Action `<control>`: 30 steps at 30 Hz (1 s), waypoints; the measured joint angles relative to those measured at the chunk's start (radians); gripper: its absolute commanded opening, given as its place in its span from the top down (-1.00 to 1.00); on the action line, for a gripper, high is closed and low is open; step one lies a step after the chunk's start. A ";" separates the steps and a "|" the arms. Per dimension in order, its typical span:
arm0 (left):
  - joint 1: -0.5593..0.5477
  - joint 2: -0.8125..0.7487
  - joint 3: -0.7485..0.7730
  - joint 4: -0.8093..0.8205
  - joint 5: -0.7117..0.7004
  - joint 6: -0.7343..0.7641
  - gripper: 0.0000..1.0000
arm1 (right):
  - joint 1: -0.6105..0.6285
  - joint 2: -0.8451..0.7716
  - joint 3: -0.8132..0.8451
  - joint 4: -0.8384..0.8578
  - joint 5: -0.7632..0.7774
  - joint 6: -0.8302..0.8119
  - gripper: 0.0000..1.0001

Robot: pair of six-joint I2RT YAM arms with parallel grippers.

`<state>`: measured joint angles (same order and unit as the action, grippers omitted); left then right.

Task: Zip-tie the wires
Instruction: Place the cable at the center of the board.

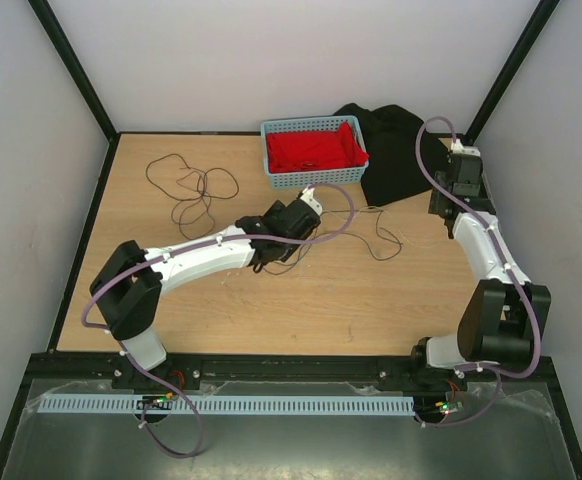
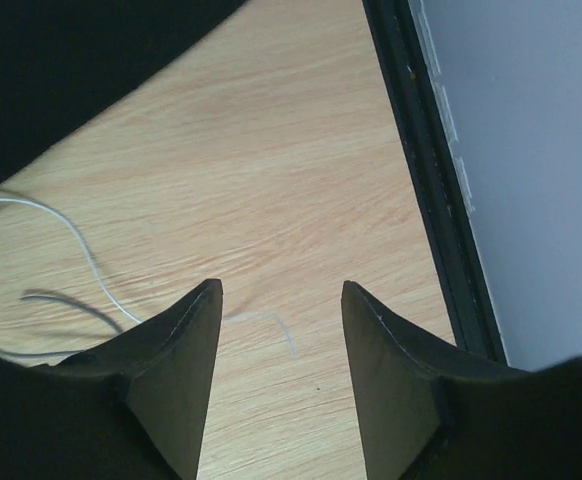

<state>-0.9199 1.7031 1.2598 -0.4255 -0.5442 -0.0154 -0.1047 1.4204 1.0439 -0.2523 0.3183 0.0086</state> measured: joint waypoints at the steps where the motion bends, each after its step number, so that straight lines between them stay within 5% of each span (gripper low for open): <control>1: 0.000 0.000 0.001 0.000 0.003 -0.001 -0.53 | 0.000 -0.010 0.006 -0.008 -0.016 0.003 -0.27; 5: 0.011 -0.021 0.002 -0.010 0.028 -0.006 -0.72 | 0.000 -0.047 0.033 -0.012 -0.141 0.032 -0.33; 11: 0.158 -0.158 -0.012 -0.006 0.234 -0.075 -0.71 | 0.065 -0.057 0.020 0.042 -0.366 0.106 -0.34; 19: 0.419 -0.219 -0.057 -0.007 0.473 -0.149 -0.25 | 0.277 -0.012 -0.091 0.222 -0.513 0.220 -0.27; 30: 0.523 0.056 0.044 0.005 0.757 -0.088 0.02 | 0.416 0.095 -0.094 0.330 -0.570 0.284 -0.28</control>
<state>-0.3973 1.7596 1.3037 -0.4210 0.2131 -0.1032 0.3115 1.5154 0.9501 0.0776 -0.2516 0.2928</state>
